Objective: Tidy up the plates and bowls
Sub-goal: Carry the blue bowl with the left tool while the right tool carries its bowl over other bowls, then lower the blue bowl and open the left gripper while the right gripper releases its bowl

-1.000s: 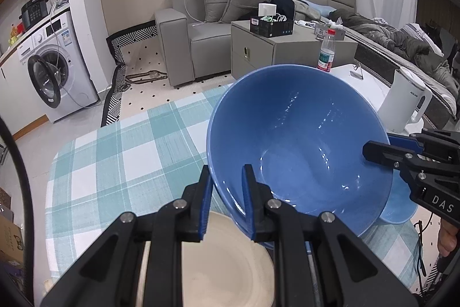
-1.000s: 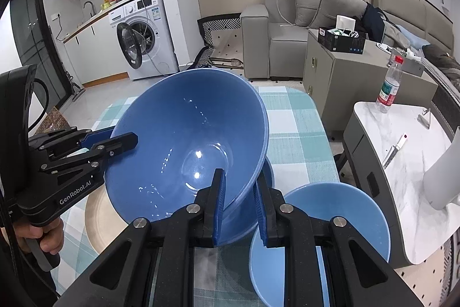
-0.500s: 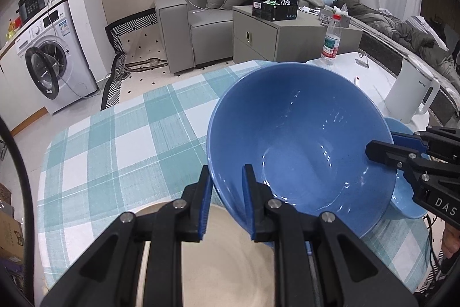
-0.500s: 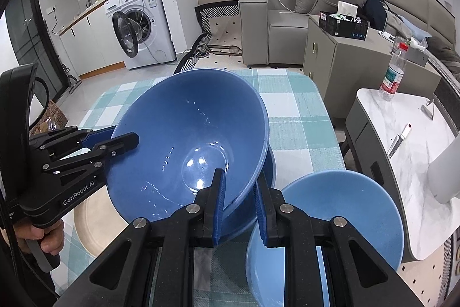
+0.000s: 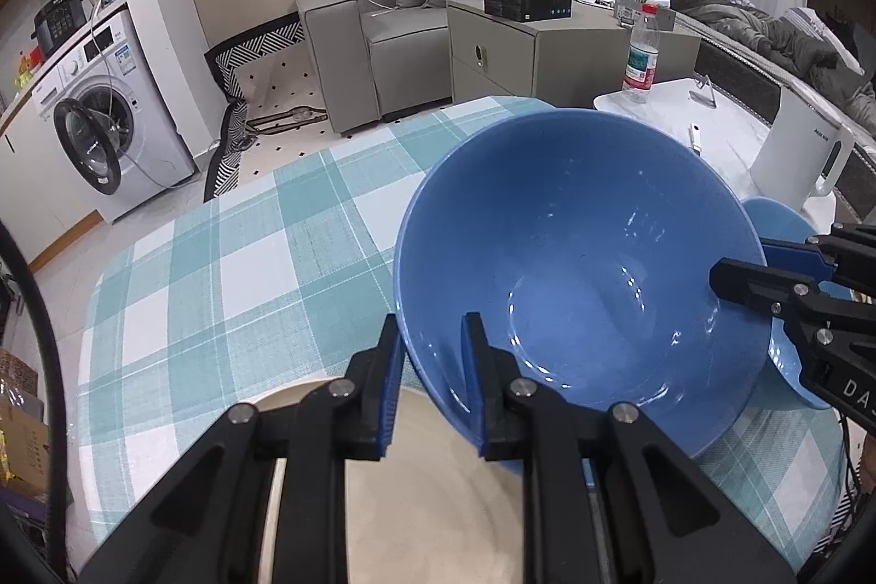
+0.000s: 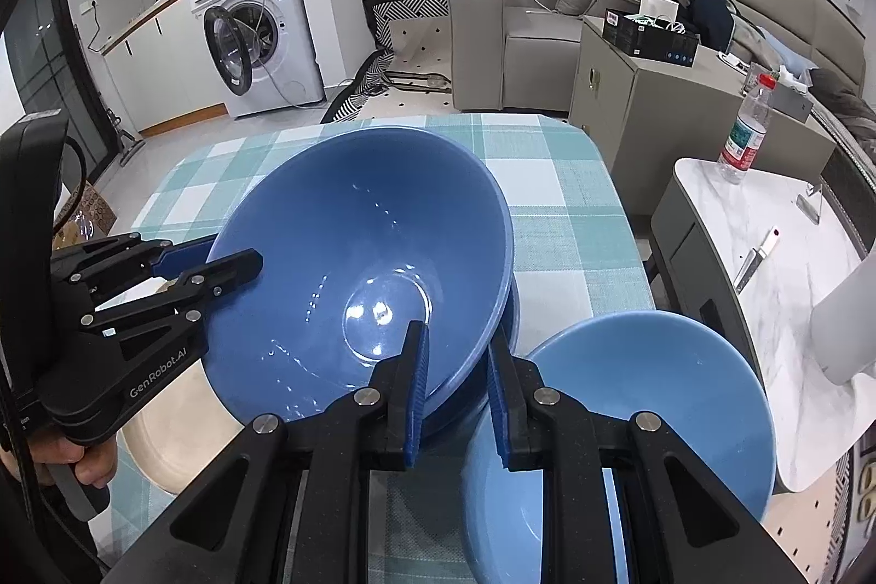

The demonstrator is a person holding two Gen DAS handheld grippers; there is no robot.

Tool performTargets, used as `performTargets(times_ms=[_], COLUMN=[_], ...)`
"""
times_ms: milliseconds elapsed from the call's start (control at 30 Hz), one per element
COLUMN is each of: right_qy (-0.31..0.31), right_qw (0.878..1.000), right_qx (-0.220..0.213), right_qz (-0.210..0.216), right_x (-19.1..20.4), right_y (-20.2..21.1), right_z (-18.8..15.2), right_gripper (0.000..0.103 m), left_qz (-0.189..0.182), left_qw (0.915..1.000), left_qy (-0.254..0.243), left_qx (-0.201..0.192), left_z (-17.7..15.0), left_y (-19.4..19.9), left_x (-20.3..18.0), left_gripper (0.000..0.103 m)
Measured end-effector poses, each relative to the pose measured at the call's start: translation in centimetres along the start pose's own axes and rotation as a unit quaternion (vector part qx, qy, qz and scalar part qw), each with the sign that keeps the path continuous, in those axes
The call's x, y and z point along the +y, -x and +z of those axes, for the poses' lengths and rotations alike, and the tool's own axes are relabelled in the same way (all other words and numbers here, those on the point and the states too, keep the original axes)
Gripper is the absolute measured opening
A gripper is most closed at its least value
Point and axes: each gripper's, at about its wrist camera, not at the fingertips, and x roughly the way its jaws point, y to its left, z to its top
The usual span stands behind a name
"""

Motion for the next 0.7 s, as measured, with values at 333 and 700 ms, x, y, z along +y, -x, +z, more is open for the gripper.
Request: performTargets(times_ms=[333, 700], right_qy=[0.016, 0.046], right_qw=[1.0, 0.998], right_qx=[0.011, 0.006], right_qz=[-0.013, -0.045], right_x=[0.6, 1.5], right_y=[-0.9, -1.1], right_z=[-0.6, -1.2], right_gripper=[0.021, 0.024], left_qz=[0.01, 0.007], left_qw=[0.9999, 0.9998], left_qy=[-0.008, -0.014], left_qx=[0.011, 0.015], left_z=[-0.5, -0.8], left_y=[-1.0, -1.4], left_x=[-0.2, -0.5], left_gripper=[0.018, 0.023])
